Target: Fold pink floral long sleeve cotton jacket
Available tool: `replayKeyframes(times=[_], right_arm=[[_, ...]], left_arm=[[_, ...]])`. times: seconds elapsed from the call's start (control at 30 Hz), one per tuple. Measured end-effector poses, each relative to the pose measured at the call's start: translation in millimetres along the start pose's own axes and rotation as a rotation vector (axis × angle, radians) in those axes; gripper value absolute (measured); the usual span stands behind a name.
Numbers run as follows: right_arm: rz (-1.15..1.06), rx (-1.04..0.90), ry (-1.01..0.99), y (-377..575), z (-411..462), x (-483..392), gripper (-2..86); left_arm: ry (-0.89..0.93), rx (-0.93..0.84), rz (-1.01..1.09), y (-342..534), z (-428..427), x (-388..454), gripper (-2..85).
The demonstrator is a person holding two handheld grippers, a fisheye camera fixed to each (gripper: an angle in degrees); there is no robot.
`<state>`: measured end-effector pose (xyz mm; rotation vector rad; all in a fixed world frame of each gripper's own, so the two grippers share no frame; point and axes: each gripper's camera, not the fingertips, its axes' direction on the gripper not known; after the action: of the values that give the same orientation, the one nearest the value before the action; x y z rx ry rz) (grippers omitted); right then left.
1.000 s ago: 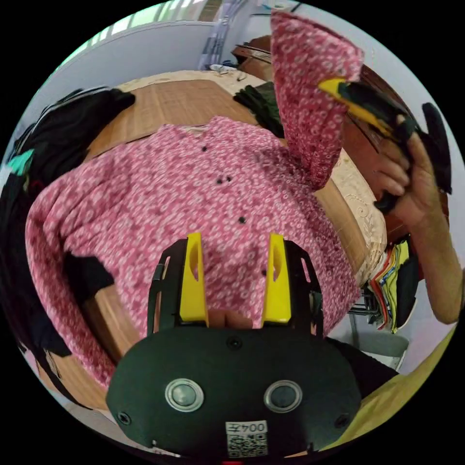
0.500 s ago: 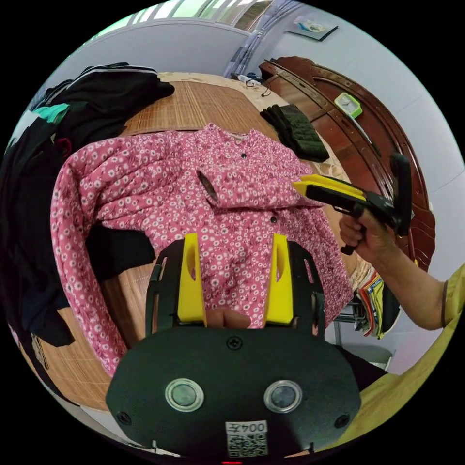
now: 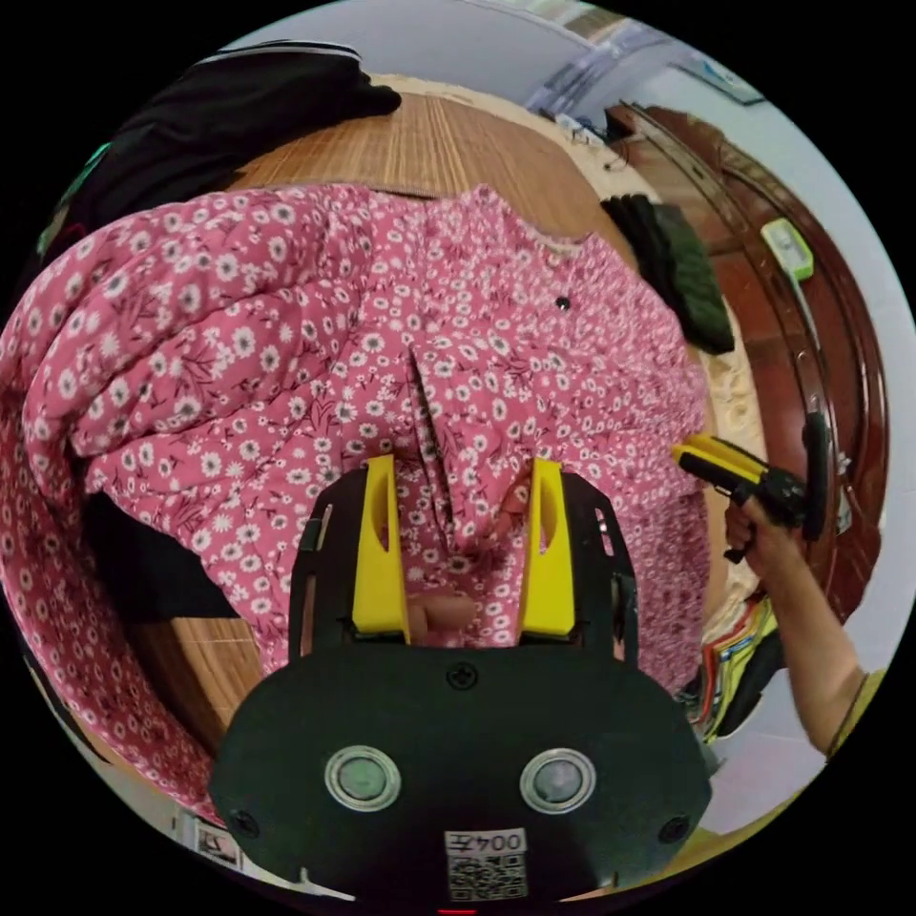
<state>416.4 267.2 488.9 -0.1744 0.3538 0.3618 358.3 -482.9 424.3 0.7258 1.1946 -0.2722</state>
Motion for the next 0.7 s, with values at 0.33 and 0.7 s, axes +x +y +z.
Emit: replayKeyframes(times=[0.33,0.7], right_arm=[[-0.073,0.054,-0.214,-1,-53,-60,11.1],[-0.052,-0.126,-0.288,-4,28,-114,8.9]], left_arm=[[-0.116,0.2,0.172,87,-144,13,22.1],[-0.449,-0.041,-0.092,174,-103,-113,25.4]])
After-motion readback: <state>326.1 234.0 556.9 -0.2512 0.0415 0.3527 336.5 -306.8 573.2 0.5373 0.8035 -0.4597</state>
